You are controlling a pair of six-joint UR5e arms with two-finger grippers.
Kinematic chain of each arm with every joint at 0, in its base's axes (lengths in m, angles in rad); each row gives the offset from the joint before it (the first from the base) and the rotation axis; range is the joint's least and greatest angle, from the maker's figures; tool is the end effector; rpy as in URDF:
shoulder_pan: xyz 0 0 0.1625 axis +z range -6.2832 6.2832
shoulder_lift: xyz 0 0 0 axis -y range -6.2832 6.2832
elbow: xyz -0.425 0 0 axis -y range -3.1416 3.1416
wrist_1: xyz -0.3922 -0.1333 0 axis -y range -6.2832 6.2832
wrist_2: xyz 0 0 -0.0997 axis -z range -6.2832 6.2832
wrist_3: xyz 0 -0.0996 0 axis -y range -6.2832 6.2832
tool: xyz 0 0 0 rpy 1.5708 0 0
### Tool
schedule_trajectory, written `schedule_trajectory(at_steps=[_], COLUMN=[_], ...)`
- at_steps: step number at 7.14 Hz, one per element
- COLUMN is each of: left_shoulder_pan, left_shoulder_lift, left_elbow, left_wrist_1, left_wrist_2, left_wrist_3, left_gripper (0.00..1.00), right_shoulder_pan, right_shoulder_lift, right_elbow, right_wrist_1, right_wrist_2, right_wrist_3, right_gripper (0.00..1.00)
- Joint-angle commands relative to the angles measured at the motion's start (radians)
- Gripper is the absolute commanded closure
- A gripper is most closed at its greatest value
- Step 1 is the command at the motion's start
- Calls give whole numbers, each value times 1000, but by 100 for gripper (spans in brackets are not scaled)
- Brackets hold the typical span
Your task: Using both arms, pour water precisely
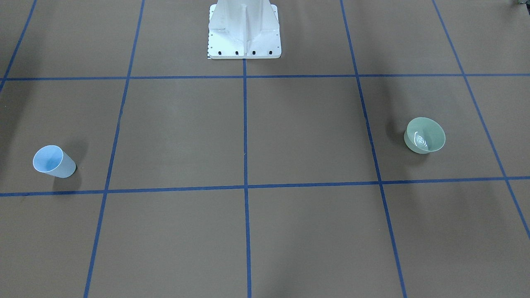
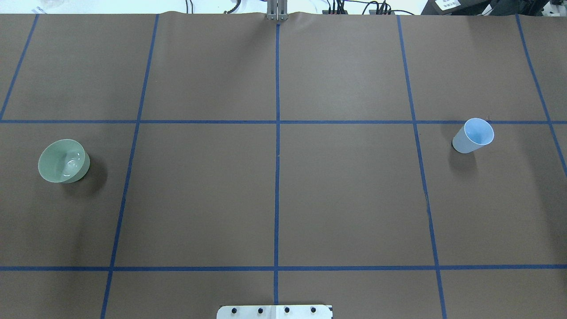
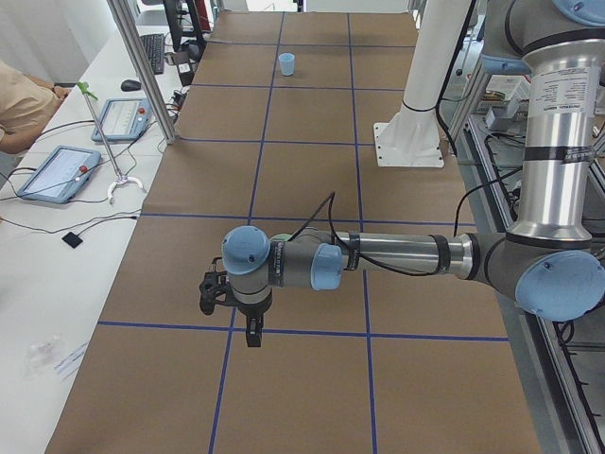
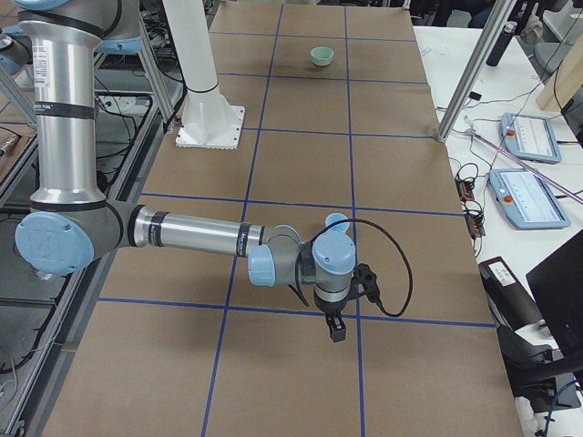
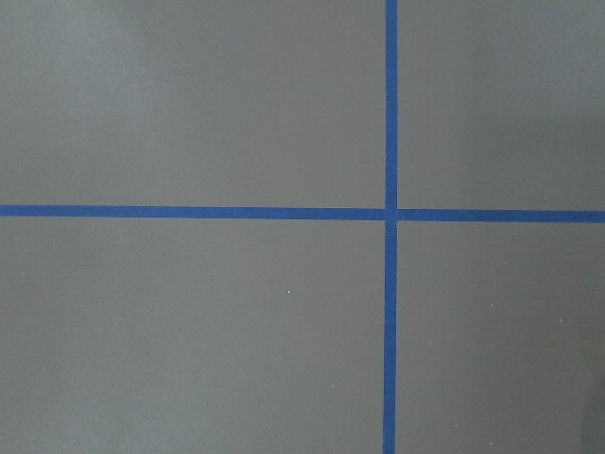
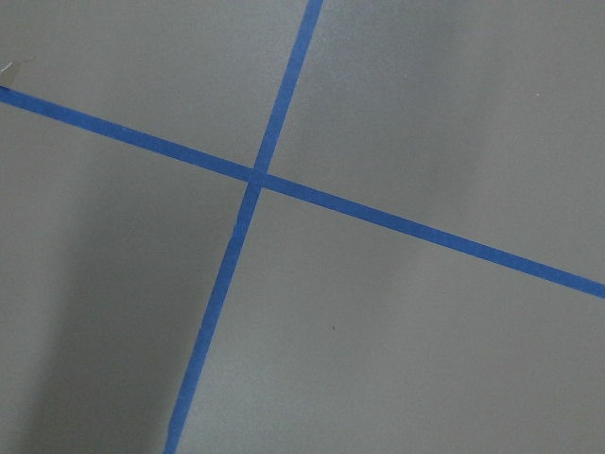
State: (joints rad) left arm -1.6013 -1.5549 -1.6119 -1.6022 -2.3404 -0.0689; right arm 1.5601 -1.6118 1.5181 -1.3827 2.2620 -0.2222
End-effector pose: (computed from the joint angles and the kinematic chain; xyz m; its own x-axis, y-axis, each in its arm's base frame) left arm -0.0789 -0.4867 0.6433 0.7153 -0.0513 -0.6970 0.0799 0.9968 0.0086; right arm 0.0647 -0.4803 0.6908 0.7485 -0.2860 0.5983 0.1800 0.9560 0.2318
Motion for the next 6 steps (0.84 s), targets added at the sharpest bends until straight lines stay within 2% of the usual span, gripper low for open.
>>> schedule_trajectory(at_steps=[1,6], left_shoulder_pan=[7,9], left_shoulder_lift=[1,19], left_elbow=[-14,-16], left_wrist_1=[-4,-24], left_wrist_2=[0,-2], left_wrist_3=[7,9], left_gripper=[0,0], right_shoulder_pan=[0,0], right_shoulder_lift=[-4,-4], right_elbow=[1,2], right_wrist_1=[1,1], right_wrist_2=[2,13], right_wrist_3=[1,9], right_gripper=[0,0])
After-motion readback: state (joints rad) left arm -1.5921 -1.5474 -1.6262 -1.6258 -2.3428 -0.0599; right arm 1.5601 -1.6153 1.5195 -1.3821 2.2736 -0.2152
